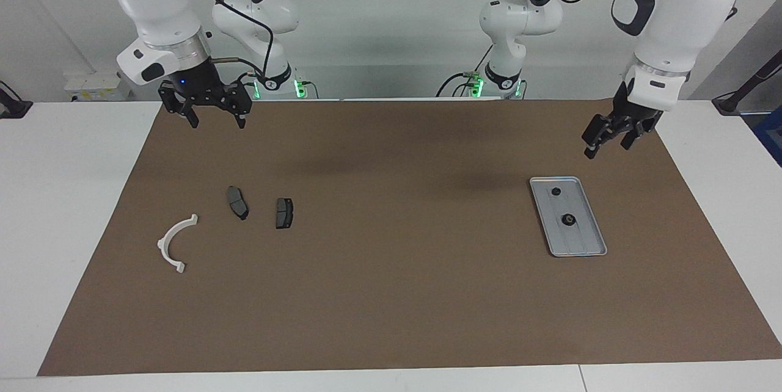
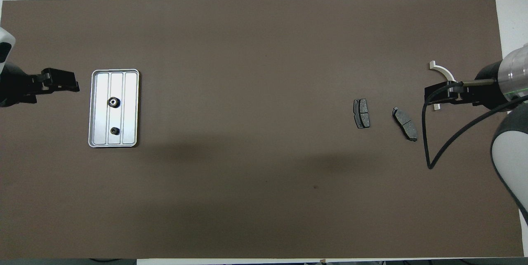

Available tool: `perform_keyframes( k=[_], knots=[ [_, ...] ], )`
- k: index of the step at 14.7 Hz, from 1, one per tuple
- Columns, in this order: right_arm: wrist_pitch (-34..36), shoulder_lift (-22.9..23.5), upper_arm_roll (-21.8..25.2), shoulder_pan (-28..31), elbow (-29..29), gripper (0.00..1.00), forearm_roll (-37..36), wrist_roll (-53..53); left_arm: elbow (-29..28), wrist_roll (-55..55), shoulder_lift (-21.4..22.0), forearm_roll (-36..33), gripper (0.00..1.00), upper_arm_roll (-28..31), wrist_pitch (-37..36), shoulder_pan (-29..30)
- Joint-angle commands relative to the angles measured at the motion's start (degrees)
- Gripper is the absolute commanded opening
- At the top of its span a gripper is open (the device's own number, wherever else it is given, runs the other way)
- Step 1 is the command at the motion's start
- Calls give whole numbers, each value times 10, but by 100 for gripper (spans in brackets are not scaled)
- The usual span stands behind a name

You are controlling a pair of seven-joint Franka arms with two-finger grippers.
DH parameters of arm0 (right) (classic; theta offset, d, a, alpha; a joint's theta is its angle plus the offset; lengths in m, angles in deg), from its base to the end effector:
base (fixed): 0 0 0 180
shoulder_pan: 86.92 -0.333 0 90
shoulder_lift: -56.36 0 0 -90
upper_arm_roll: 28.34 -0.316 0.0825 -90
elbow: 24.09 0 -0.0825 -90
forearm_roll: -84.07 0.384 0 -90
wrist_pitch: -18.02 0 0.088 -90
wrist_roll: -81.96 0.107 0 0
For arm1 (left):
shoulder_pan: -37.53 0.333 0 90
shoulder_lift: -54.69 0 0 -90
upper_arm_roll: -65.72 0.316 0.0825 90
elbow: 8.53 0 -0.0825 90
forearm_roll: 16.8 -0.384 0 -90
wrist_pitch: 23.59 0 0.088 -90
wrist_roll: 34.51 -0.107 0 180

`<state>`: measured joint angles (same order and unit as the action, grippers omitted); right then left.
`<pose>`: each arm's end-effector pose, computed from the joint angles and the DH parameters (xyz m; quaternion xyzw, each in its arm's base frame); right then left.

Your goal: Pick bearing gear from pile to tray

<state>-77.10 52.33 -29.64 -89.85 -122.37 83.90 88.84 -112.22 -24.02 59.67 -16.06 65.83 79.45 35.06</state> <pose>0.5373 0.0398 0.6022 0.9997 -0.0230 0.0078 0.0015 0.5421 -0.0234 0.5783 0.9967 0.0721 0.0368 0.0106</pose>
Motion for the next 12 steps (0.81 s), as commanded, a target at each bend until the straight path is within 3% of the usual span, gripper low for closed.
perform_keyframes(
  k=[1,5,12],
  knots=[
    [2,-4,5,-3,1,100,18,-10,-15,-71,24,1,100,7,-55,4],
    [3,-5,6,-1,1,100,17,-10,103,-76,-22,-2,100,7,-152,1],
    [5,-5,7,0,1,100,18,-10,91,-77,-15,-1,100,8,-156,4]
  ],
)
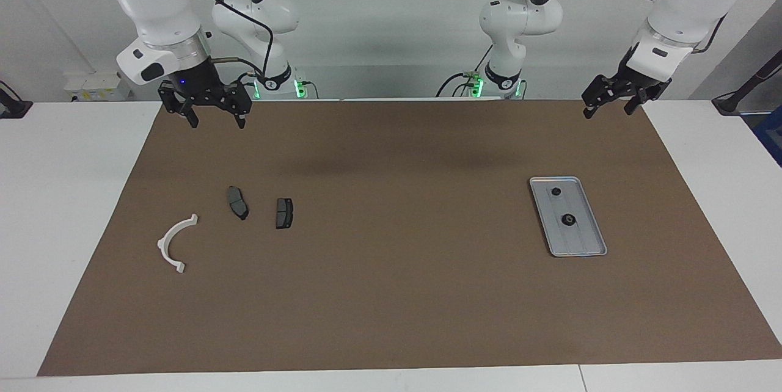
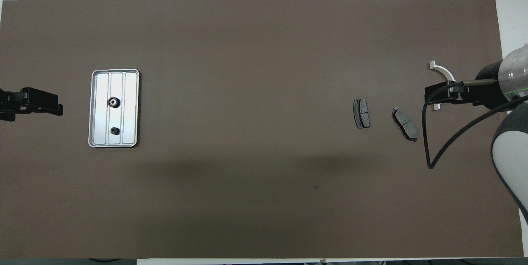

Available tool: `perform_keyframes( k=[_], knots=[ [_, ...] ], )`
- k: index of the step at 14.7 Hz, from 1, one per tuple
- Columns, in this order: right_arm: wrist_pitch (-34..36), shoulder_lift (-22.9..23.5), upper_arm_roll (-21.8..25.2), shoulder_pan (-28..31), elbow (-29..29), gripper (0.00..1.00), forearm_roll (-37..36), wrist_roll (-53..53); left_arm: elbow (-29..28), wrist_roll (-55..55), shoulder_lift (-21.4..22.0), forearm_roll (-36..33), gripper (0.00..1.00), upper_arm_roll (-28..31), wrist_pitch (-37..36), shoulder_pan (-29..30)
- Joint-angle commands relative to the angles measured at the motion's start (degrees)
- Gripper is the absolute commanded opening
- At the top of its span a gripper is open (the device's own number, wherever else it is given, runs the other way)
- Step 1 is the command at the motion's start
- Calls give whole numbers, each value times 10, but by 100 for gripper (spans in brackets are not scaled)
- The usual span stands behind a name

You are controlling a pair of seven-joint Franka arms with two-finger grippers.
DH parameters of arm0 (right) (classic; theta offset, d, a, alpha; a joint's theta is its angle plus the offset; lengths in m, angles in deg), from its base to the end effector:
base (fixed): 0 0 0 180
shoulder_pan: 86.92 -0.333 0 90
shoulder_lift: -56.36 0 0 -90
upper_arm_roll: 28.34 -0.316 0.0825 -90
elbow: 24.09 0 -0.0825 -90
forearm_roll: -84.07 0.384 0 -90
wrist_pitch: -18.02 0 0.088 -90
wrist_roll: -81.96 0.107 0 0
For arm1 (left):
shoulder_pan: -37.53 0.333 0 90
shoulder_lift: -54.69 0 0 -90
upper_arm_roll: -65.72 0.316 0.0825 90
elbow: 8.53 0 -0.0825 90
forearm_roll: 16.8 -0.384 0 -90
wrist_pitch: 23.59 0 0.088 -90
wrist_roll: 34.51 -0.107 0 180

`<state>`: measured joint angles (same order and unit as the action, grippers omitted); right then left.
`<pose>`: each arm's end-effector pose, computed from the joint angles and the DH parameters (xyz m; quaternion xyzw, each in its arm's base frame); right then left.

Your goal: Pick bearing gear from pile to tray

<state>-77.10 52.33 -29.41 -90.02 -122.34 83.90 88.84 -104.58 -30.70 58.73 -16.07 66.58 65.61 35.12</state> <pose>0.5374 0.0392 0.6024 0.9997 -0.0235 0.0080 0.0014 0.5291 -0.0154 0.6118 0.9995 0.0198 -0.0248 0.0057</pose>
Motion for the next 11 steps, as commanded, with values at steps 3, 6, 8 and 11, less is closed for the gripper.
perform_keyframes(
  k=[3,6,8,11],
  knots=[
    [5,-5,6,2,1,100,17,-11,14,-14,-6,0,100,0,-18,3],
    [5,-5,6,2,1,100,17,-12,5,-21,-3,-1,100,0,-14,5],
    [5,-5,6,2,1,100,17,-12,6,-28,-3,0,100,1,-11,5],
    [5,-5,6,2,1,100,17,-12,6,-28,-3,0,100,0,-9,4]
  ],
)
